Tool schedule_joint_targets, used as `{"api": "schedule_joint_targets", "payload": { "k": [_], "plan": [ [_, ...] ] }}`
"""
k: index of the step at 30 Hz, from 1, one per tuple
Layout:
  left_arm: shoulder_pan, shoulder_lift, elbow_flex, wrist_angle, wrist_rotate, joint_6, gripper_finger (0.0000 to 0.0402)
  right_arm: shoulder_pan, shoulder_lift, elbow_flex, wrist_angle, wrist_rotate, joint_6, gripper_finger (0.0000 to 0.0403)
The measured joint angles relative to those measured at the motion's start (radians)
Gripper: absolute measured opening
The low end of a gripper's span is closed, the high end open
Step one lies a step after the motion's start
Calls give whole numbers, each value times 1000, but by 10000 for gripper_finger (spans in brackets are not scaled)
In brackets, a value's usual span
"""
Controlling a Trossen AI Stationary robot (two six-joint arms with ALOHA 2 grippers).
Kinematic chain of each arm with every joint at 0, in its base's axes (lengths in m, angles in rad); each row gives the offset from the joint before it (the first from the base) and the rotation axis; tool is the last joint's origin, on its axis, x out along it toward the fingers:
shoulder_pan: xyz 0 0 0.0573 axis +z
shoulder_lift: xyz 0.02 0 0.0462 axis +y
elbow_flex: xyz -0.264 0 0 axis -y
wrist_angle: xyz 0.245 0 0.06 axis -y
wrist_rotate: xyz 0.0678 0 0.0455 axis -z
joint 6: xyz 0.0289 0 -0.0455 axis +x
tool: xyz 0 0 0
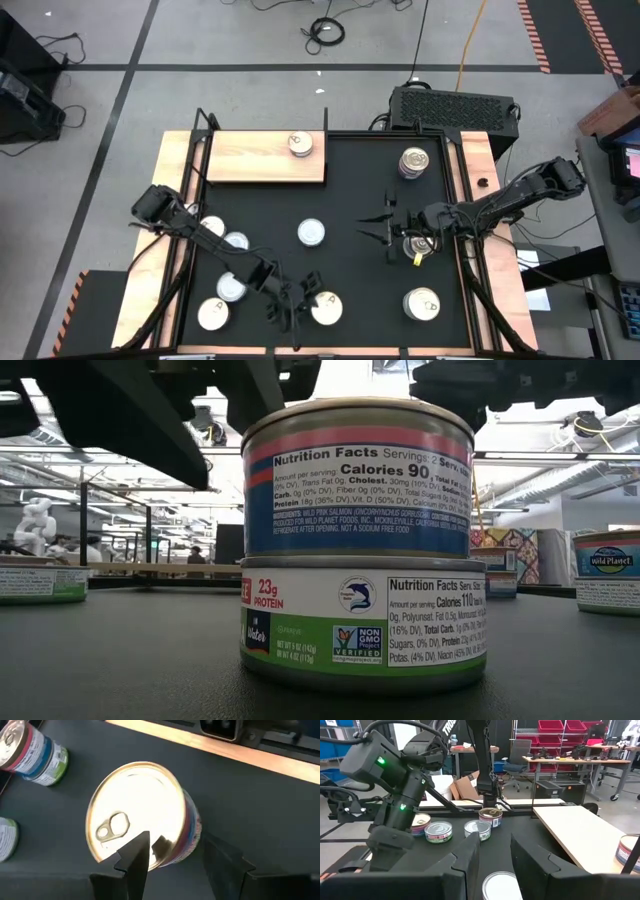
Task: Stack canned seafood by type on shelf
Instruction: Put the blue-pink tuna can on the shelf
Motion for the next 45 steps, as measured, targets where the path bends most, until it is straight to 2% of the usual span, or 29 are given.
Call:
{"api": "schedule_joint_targets", "payload": {
  "k": [7,22,31,37,40,45],
  "plan": [
    [1,0,0,-6,-23,41,163,-1,0,0,0,0,-21,105],
    [0,-3,0,3,-49,58,7,-1,0,0,0,1,-23,105],
    [-13,-31,15,-15,-76,54,2,-1,0,0,0,1,-23,105],
    [-20,-106,27,-42,-179,49,1,-1,0,0,0,1,-23,105],
    [-16,-153,27,-104,-270,0,1,-1,0,0,0,1,-23,105],
    [13,-239,28,-248,-352,-95,0,-1,0,0,0,1,-23,105]
  ]
}}
